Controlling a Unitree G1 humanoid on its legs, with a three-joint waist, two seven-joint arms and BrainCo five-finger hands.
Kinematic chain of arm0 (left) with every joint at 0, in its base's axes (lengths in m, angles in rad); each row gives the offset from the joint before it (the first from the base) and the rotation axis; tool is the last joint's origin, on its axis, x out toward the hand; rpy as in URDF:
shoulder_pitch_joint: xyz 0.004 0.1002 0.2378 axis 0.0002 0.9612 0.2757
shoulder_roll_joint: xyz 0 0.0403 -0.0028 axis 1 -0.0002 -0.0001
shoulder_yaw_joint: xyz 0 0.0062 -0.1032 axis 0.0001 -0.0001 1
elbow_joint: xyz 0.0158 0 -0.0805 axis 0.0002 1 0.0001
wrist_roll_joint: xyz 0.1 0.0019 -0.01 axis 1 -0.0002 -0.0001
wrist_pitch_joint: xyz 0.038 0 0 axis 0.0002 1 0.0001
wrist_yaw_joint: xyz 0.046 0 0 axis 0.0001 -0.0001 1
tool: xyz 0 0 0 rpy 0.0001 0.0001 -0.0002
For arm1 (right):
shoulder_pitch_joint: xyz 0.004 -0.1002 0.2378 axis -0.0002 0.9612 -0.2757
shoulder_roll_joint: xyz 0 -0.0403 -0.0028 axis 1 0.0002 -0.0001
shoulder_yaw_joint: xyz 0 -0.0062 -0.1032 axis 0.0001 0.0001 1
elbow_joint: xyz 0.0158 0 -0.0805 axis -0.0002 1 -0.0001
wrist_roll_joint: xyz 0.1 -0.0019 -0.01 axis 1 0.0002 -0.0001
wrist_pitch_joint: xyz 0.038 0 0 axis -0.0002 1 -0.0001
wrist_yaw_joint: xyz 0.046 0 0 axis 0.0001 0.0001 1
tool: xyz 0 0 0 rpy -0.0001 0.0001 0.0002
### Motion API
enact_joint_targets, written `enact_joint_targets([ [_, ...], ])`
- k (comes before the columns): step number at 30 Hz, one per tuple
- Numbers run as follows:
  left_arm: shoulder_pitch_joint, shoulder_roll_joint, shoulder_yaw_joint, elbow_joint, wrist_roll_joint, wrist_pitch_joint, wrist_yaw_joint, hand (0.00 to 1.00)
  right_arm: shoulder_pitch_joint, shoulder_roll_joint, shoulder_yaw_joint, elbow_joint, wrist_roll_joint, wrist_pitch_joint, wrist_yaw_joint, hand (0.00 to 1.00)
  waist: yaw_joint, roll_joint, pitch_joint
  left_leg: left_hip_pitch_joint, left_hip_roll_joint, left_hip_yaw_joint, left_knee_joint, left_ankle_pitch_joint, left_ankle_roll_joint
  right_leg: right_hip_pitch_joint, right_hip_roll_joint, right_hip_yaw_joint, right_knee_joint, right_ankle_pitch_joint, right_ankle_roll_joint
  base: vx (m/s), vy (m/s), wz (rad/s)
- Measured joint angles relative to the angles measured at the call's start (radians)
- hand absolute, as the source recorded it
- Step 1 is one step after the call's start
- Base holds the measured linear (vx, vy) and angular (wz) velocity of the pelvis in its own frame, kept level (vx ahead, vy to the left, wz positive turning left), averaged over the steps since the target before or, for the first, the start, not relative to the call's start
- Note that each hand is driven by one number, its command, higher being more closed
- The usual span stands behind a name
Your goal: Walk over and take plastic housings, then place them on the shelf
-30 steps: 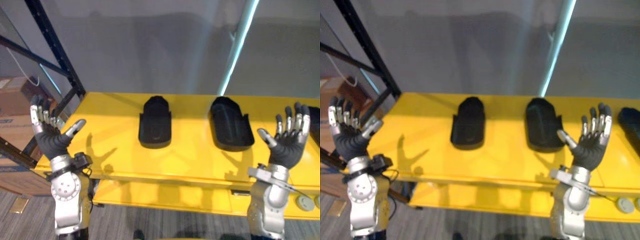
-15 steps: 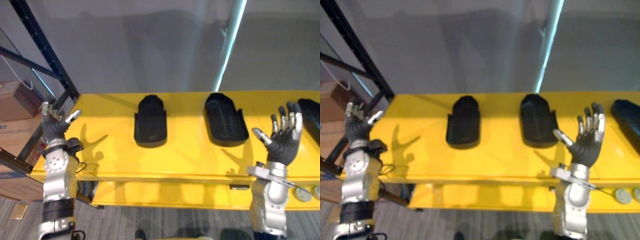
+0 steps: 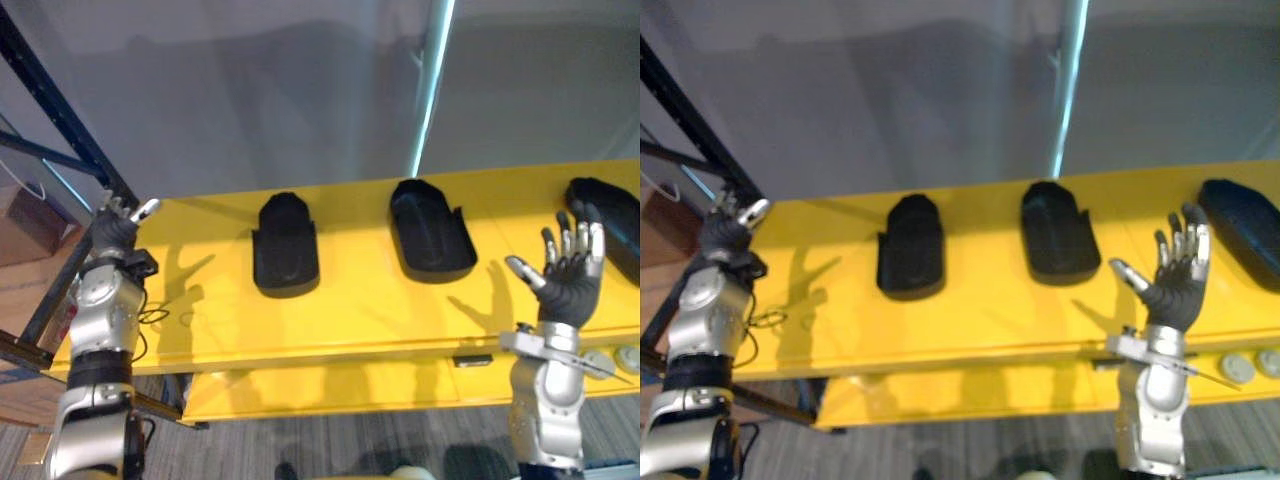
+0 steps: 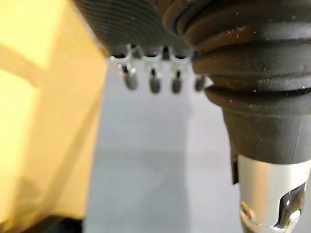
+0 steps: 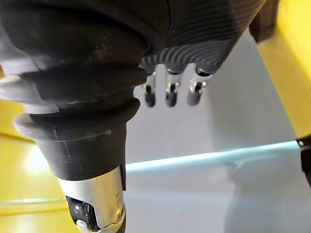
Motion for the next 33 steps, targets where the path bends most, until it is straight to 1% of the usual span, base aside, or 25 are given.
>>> enact_joint_targets([
  [2,-0.013,0.003,0.000,0.026,-0.001,0.018,-0.003,0.00,0.000,0.000,0.000,0.000,0.001,0.001,0.001,0.00,-0.011,0.000,0.000,-0.002,0.001,0.001,0.000,0.000,0.000,-0.003,0.001,0.001,0.003,0.000,-0.002,0.00,0.000,0.00],
  [5,-0.035,0.004,-0.021,0.056,-0.001,0.033,-0.005,0.00,0.002,0.000,0.000,0.000,0.002,0.002,0.002,0.00,-0.017,0.000,0.000,-0.012,0.002,0.002,0.000,0.001,-0.001,-0.016,0.001,0.004,0.010,-0.001,-0.003,0.00,0.000,0.00],
  [6,-0.041,0.003,-0.041,0.061,-0.001,0.048,-0.006,0.00,0.003,0.000,0.002,0.000,0.002,0.007,0.002,0.00,-0.018,0.000,0.000,-0.013,0.002,0.003,0.000,0.001,-0.002,-0.019,0.001,0.005,0.011,-0.001,-0.004,0.00,0.000,0.00],
  [8,-0.043,0.003,-0.069,0.071,0.001,0.062,-0.011,0.00,0.004,0.000,0.002,0.000,0.002,0.019,0.007,0.00,-0.020,0.000,0.000,-0.011,0.003,0.008,0.000,0.001,-0.002,-0.019,0.002,0.011,0.014,-0.001,-0.005,0.02,0.006,-0.04],
  [12,-0.044,0.003,-0.076,0.098,0.001,0.076,-0.010,0.00,0.014,-0.001,0.003,0.000,0.006,0.033,0.023,0.00,-0.023,-0.001,-0.001,-0.010,0.007,0.025,0.000,0.001,-0.002,-0.031,0.006,0.028,0.018,0.001,-0.008,0.01,0.002,-0.11],
  [13,-0.046,0.003,-0.077,0.107,0.002,0.086,-0.009,0.00,0.019,-0.001,0.003,0.000,0.012,0.040,0.028,0.00,-0.029,-0.002,-0.001,-0.009,0.008,0.026,0.000,0.002,-0.002,-0.031,0.008,0.030,0.018,0.001,-0.009,0.00,0.000,0.00],
  [16,-0.049,0.003,-0.078,0.134,0.005,0.088,-0.009,0.00,0.024,-0.001,0.003,0.000,0.023,0.045,0.037,0.00,-0.044,-0.002,-0.001,-0.009,0.012,0.030,0.000,0.003,-0.004,-0.033,0.012,0.035,0.018,0.001,-0.011,0.00,-0.004,-0.07],
  [20,-0.058,0.003,-0.094,0.169,0.010,0.088,-0.004,0.00,0.031,-0.016,0.002,-0.001,0.030,0.055,0.050,0.00,-0.049,-0.002,-0.001,-0.008,0.022,0.058,0.000,0.003,-0.005,-0.054,0.024,0.069,0.018,0.004,-0.017,0.00,-0.008,-0.20],
  [23,-0.079,0.003,-0.110,0.189,0.010,0.089,-0.003,0.00,0.033,-0.037,0.001,-0.001,0.030,0.069,0.072,0.00,-0.060,-0.003,0.001,-0.010,0.025,0.074,0.000,0.003,-0.006,-0.068,0.026,0.085,0.025,0.005,-0.017,0.01,0.001,-0.13],
  [25,-0.080,0.003,-0.111,0.191,0.009,0.088,-0.003,0.00,0.033,-0.037,0.001,-0.001,0.031,0.069,0.082,0.00,-0.071,-0.004,0.002,0.000,0.025,0.084,0.000,0.001,-0.009,-0.069,0.027,0.098,0.026,0.006,-0.017,0.03,0.011,-0.15],
  [31,-0.116,0.003,-0.118,0.222,0.006,0.088,-0.006,0.00,0.059,-0.041,-0.001,-0.002,0.050,0.069,0.112,0.00,-0.078,-0.004,0.007,0.006,0.025,0.109,0.000,-0.002,-0.012,-0.081,0.028,0.121,0.035,0.006,-0.016,0.02,0.011,-0.11],
  [33,-0.126,0.003,-0.120,0.239,0.006,0.088,-0.010,0.00,0.062,-0.044,-0.001,-0.005,0.050,0.069,0.117,0.00,-0.087,-0.002,0.012,0.006,0.025,0.109,0.000,-0.002,-0.012,-0.082,0.028,0.121,0.037,0.006,-0.016,0.00,0.006,-0.02],
])
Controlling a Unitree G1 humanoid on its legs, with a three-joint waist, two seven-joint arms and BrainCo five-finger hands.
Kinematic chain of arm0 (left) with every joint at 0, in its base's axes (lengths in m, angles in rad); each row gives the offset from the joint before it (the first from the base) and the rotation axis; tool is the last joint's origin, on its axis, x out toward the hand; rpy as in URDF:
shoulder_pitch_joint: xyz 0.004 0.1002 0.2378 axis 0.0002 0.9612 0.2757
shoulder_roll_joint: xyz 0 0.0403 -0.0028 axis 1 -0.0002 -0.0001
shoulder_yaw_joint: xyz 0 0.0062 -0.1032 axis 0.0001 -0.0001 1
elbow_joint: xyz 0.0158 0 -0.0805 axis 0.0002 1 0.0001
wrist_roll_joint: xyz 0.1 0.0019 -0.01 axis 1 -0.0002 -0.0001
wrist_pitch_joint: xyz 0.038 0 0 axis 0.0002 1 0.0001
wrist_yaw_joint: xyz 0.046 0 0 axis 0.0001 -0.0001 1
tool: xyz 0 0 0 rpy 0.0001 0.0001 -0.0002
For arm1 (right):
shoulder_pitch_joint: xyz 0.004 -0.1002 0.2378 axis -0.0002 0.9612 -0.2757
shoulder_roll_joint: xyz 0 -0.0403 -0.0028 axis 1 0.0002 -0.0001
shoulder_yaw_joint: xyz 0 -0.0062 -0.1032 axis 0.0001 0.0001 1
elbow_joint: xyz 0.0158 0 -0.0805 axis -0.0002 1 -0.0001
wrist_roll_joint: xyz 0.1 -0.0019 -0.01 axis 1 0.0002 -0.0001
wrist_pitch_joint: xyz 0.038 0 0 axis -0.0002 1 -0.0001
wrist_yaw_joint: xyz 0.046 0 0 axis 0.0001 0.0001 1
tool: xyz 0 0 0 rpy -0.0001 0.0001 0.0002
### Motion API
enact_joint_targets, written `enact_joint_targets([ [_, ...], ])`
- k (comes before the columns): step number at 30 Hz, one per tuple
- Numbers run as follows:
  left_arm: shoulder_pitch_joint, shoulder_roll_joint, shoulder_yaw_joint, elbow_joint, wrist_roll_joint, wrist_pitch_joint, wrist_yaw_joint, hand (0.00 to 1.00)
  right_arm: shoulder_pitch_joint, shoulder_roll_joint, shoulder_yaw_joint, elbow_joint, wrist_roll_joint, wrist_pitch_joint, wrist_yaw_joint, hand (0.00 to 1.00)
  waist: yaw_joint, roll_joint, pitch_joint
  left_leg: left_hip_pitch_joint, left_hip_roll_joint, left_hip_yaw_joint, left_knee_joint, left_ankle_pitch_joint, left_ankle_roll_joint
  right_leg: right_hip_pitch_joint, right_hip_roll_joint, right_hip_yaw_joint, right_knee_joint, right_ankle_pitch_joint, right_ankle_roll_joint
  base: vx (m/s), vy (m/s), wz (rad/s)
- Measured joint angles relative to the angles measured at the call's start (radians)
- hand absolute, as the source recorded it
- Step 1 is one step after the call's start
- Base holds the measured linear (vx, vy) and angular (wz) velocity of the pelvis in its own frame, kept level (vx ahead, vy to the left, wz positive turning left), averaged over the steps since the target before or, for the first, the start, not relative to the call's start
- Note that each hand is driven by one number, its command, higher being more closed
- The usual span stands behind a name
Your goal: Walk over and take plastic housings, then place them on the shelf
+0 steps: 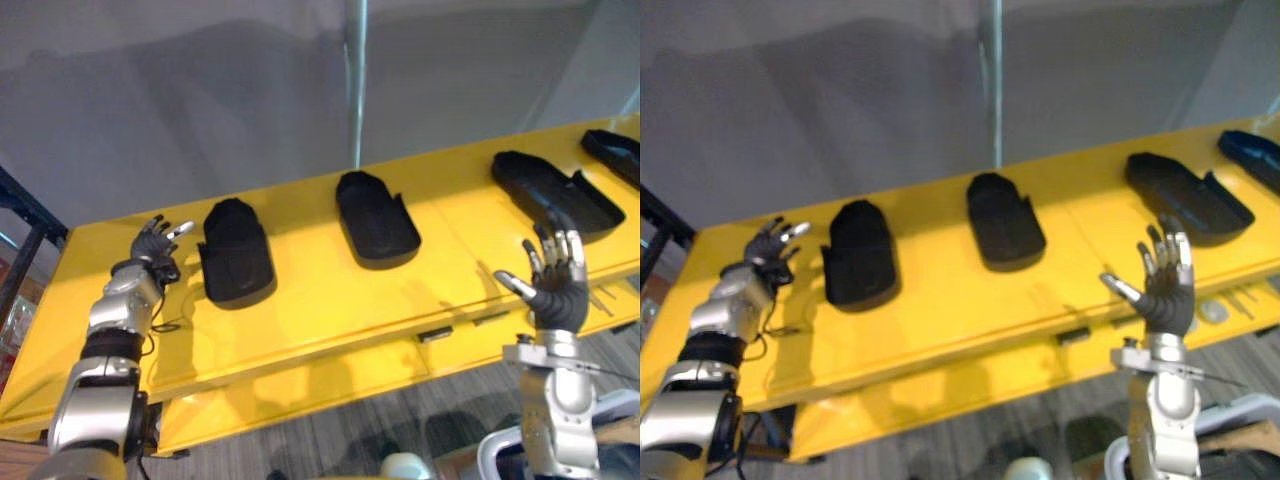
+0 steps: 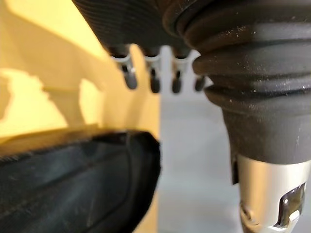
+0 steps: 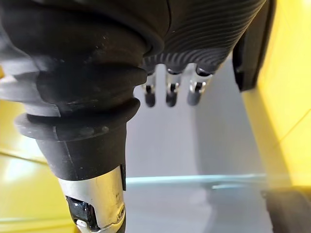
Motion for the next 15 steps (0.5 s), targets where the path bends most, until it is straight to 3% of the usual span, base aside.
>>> enact_joint_targets([
  [9,-0.019,0.001,0.000,0.041,0.003,0.000,0.008,0.00,0.005,-0.030,-0.022,-0.021,0.020,0.010,0.039,0.00,-0.017,0.013,0.057,0.014,-0.001,0.024,0.000,-0.005,0.000,-0.006,0.000,0.024,0.012,-0.005,0.005,0.01,0.009,-0.07],
  [15,-0.046,0.041,-0.021,0.071,0.011,0.000,0.018,0.00,0.008,-0.035,-0.040,-0.046,0.020,0.013,0.061,0.00,-0.038,0.014,0.075,-0.001,-0.002,0.028,0.001,-0.005,0.000,-0.039,0.000,0.038,0.042,-0.003,0.005,0.03,0.011,-0.01],
])
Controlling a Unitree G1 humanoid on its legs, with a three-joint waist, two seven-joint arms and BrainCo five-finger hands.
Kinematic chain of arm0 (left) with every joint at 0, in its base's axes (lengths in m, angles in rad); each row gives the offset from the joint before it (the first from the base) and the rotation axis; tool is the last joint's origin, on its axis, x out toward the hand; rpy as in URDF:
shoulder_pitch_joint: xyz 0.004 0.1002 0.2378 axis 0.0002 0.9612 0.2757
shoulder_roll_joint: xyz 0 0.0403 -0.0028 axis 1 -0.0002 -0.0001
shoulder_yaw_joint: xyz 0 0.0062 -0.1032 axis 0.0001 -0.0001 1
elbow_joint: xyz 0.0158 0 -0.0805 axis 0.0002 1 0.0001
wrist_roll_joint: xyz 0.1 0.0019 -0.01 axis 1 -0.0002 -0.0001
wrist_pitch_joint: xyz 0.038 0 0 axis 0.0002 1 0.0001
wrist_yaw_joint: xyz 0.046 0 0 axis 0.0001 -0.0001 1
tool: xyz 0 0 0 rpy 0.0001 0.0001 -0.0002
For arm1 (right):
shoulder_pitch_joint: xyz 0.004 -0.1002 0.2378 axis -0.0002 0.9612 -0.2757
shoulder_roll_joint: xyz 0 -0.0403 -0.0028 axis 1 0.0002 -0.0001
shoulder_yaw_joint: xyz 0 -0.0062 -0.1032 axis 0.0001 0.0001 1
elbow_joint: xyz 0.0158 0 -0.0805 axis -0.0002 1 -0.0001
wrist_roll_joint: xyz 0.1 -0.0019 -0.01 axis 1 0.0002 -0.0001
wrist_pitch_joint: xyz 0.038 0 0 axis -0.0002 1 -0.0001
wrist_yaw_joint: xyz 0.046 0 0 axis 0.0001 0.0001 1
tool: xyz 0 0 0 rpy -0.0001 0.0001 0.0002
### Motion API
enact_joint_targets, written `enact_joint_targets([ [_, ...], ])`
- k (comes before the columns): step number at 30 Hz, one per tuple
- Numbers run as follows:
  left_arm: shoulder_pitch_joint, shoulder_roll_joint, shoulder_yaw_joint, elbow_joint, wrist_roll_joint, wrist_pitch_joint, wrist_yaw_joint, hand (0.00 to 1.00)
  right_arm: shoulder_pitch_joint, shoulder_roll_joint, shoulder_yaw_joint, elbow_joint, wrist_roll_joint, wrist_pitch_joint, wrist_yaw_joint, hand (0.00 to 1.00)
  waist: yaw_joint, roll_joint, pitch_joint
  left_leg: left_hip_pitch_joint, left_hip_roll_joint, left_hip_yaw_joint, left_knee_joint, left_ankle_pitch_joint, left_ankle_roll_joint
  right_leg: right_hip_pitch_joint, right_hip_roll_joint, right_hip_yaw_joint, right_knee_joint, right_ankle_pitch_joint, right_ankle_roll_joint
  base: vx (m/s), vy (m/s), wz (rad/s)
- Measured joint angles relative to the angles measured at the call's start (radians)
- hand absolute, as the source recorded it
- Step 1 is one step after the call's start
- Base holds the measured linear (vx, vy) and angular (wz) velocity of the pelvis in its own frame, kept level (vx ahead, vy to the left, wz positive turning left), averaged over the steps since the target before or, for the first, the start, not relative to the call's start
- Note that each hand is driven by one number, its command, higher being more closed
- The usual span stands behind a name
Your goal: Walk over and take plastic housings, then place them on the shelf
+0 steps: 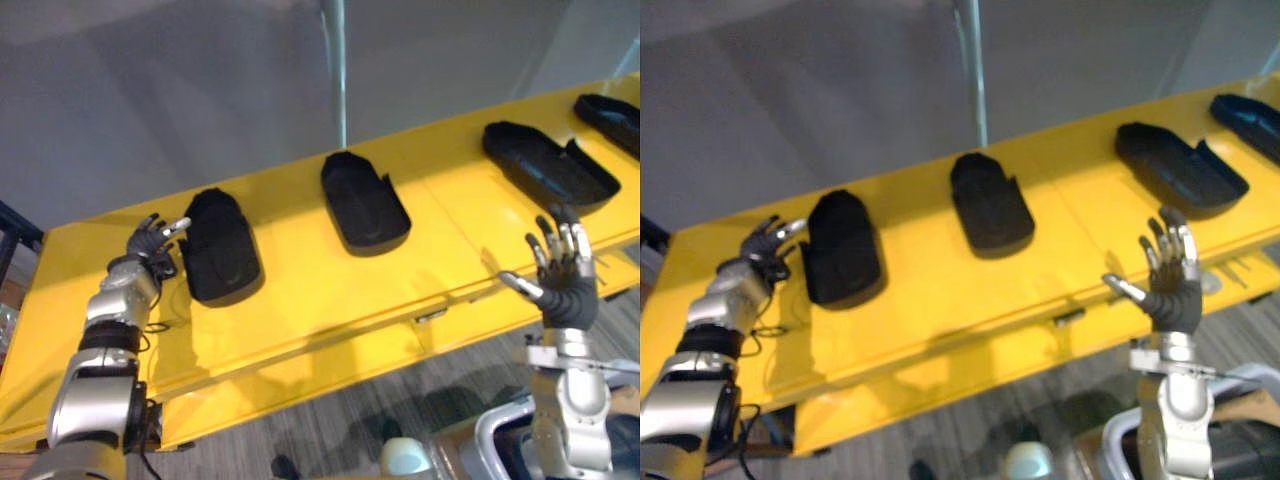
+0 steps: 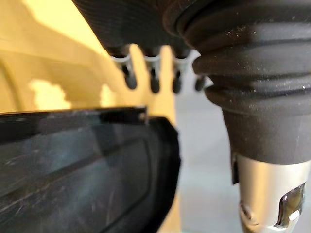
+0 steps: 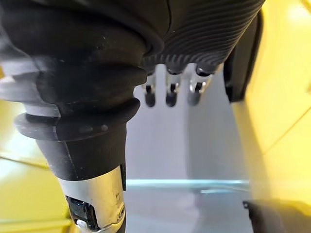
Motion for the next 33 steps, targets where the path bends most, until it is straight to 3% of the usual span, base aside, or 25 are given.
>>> enact_joint_targets([
  [13,-0.023,0.000,-0.008,0.027,-0.006,-0.003,-0.001,0.00,0.000,-0.023,-0.001,-0.001,0.000,0.005,0.020,0.00,-0.010,0.013,0.068,0.017,-0.001,0.025,0.000,-0.002,-0.001,-0.017,0.000,0.032,0.038,-0.031,0.003,0.00,0.004,-0.05],
  [33,-0.024,0.001,-0.009,0.027,-0.017,-0.032,-0.002,0.00,0.002,-0.033,-0.001,-0.028,0.000,0.005,0.026,0.00,-0.031,0.018,0.084,0.018,-0.001,0.044,0.005,-0.009,-0.006,-0.036,0.002,0.051,0.059,-0.034,0.007,0.02,0.004,-0.01],
])
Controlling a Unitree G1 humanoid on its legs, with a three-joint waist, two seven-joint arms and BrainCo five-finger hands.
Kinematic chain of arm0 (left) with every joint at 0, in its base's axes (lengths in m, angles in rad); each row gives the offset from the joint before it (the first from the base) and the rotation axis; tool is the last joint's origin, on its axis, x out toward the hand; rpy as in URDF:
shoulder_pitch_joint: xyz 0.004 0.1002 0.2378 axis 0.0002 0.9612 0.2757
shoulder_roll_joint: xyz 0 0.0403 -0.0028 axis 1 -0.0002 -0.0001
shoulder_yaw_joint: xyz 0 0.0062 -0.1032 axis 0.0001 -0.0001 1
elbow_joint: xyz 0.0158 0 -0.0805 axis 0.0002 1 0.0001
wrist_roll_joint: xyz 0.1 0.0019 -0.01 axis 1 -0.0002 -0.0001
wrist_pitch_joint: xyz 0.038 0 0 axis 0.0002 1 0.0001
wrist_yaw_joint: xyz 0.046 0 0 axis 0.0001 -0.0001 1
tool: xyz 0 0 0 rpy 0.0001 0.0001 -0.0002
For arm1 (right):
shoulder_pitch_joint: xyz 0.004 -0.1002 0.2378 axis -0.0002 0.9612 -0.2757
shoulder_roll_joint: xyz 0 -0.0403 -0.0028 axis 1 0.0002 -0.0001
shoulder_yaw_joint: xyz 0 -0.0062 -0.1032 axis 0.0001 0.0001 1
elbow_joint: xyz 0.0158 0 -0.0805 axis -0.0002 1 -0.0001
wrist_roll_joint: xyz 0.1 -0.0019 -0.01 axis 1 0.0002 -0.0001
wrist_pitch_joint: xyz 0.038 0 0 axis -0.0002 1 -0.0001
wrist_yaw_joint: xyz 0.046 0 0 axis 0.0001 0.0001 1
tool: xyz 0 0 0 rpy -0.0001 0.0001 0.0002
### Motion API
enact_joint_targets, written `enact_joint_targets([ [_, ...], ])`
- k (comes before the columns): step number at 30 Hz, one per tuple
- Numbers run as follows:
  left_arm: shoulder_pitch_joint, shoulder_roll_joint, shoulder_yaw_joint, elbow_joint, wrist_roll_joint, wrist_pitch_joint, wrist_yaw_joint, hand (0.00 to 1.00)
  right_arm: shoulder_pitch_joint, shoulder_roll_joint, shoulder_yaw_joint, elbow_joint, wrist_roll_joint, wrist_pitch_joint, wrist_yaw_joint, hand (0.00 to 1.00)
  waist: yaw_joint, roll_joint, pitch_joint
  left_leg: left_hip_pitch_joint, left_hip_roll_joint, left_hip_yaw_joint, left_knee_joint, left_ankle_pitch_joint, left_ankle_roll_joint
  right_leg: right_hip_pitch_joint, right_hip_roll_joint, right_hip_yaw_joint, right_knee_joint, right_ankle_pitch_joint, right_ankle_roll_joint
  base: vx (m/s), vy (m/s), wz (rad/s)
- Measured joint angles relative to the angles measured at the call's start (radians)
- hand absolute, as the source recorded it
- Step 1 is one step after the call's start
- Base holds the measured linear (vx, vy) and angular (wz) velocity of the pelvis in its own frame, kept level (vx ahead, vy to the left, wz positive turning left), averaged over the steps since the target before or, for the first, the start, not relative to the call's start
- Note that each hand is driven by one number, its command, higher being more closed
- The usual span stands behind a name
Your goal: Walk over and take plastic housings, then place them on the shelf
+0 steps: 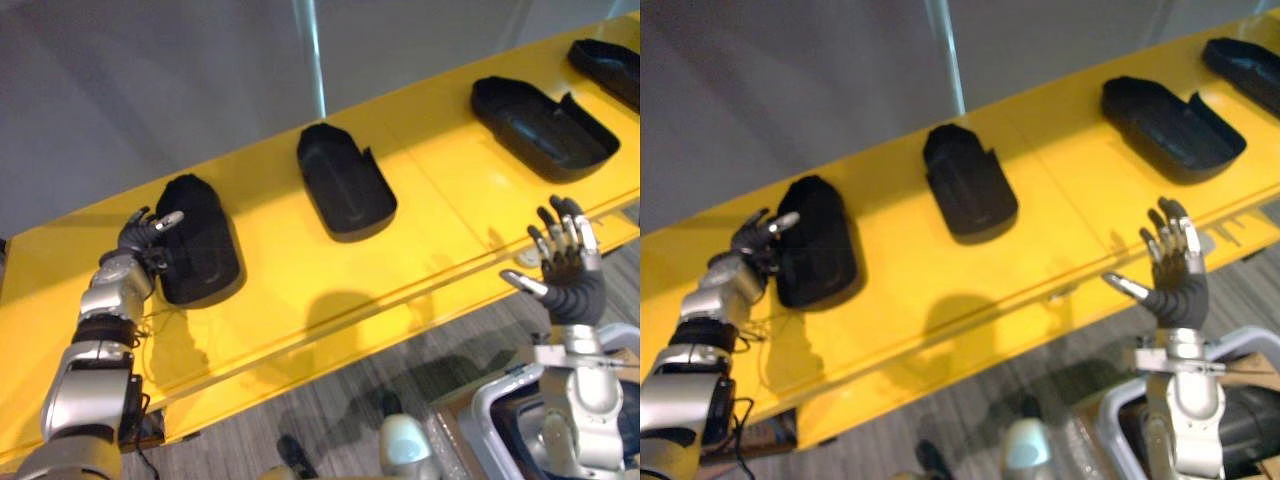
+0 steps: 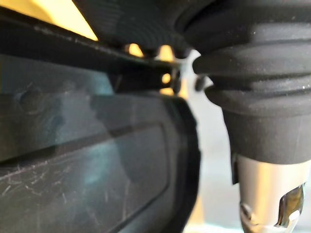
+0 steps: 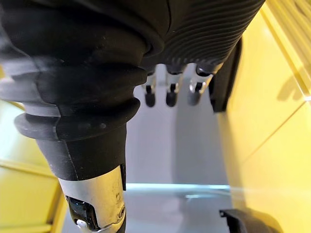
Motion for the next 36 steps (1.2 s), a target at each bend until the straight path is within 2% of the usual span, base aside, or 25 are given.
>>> enact_joint_targets([
  [9,0.000,0.000,0.000,0.000,0.003,-0.009,0.008,0.00,0.013,0.000,0.000,0.000,0.000,0.000,0.000,0.00,0.001,-0.001,0.001,0.000,-0.002,0.006,0.000,-0.003,0.001,-0.009,-0.002,0.006,0.011,-0.007,0.005,0.01,0.003,-0.02],
  [12,0.000,0.002,0.003,0.000,0.043,-0.017,0.096,0.00,0.022,0.000,0.001,0.000,0.000,0.000,0.001,0.00,0.000,-0.001,0.001,0.000,-0.002,0.006,0.000,-0.004,0.001,-0.009,-0.002,0.006,0.012,-0.011,0.008,0.00,0.000,0.00],
  [15,-0.001,0.026,0.007,0.000,0.137,-0.036,0.215,0.00,0.023,0.000,0.003,0.000,0.001,-0.003,0.003,0.00,0.000,-0.002,0.002,0.000,-0.002,0.006,0.000,-0.005,0.001,-0.010,-0.001,0.006,0.014,-0.012,0.005,0.00,0.000,0.00],
  [20,-0.032,0.141,0.096,-0.013,0.400,-0.126,0.416,0.00,0.043,0.002,0.030,0.000,0.033,-0.032,0.019,0.00,0.010,-0.015,0.010,0.000,-0.003,0.002,0.000,-0.006,0.002,-0.010,-0.002,0.005,0.017,-0.014,0.005,0.00,0.000,0.00],
  [22,-0.012,0.145,0.097,-0.088,0.471,-0.135,0.461,0.00,0.051,0.017,0.055,0.000,0.042,-0.051,0.020,0.00,0.024,-0.015,0.010,-0.001,-0.004,-0.007,0.000,-0.007,0.003,-0.005,-0.004,-0.004,0.017,-0.016,0.007,0.00,0.000,0.14],
  [24,0.066,0.126,0.105,-0.235,0.537,-0.167,0.511,0.00,0.061,0.043,0.079,0.000,0.042,-0.063,0.018,0.00,0.029,-0.015,0.009,-0.001,-0.002,-0.035,0.000,-0.006,0.003,0.021,-0.006,-0.035,0.004,-0.017,0.007,0.02,-0.001,0.37],
  [26,0.201,0.072,0.119,-0.458,0.625,-0.209,0.591,0.00,0.065,0.072,0.106,0.000,0.041,-0.077,0.012,0.00,0.049,-0.014,0.007,-0.002,-0.001,-0.075,0.000,-0.006,0.003,0.055,-0.009,-0.076,-0.016,-0.017,0.007,0.04,0.000,0.45],
  [29,0.352,-0.021,0.130,-0.722,0.686,-0.238,0.657,0.00,0.063,0.094,0.147,0.000,0.037,-0.099,-0.022,0.00,0.092,-0.013,0.003,-0.002,-0.002,-0.117,0.000,-0.006,0.003,0.095,-0.012,-0.122,-0.040,-0.017,0.007,0.03,0.003,0.46],
  [31,0.550,-0.162,0.132,-1.025,0.729,-0.260,0.695,0.00,0.057,0.128,0.206,0.000,0.027,-0.105,-0.076,0.00,0.134,-0.013,-0.032,-0.015,-0.006,-0.176,0.000,-0.005,0.002,0.132,-0.016,-0.176,-0.064,-0.021,0.012,0.06,0.012,0.69],
  [32,0.600,-0.202,0.132,-1.082,0.753,-0.266,0.705,0.00,0.057,0.138,0.216,0.000,0.012,-0.105,-0.094,0.00,0.144,-0.011,-0.050,-0.023,-0.007,-0.189,0.000,-0.003,0.002,0.133,-0.017,-0.191,-0.068,-0.023,0.012,0.10,0.016,0.77],
  [34,0.759,-0.325,0.138,-1.232,0.828,-0.313,0.764,0.00,0.039,0.172,0.240,0.000,-0.025,-0.108,-0.157,0.00,0.190,-0.015,-0.074,-0.022,-0.017,-0.255,0.000,0.002,0.002,0.178,-0.024,-0.222,-0.074,-0.039,0.012,0.08,0.025,0.80],
  [35,0.788,-0.347,0.147,-1.252,0.854,-0.324,0.781,0.00,0.036,0.180,0.241,0.001,-0.036,-0.108,-0.169,0.00,0.199,-0.019,-0.078,-0.022,-0.020,-0.273,0.000,0.003,0.002,0.190,-0.026,-0.235,-0.075,-0.045,0.013,0.02,0.009,0.81],
  [36,0.848,-0.395,0.188,-1.289,0.891,-0.346,0.828,0.00,0.025,0.193,0.242,0.002,-0.060,-0.110,-0.193,0.00,0.217,-0.021,-0.090,-0.025,-0.025,-0.302,0.000,0.005,0.002,0.211,-0.029,-0.267,-0.079,-0.055,0.016,0.00,-0.013,0.67],
])
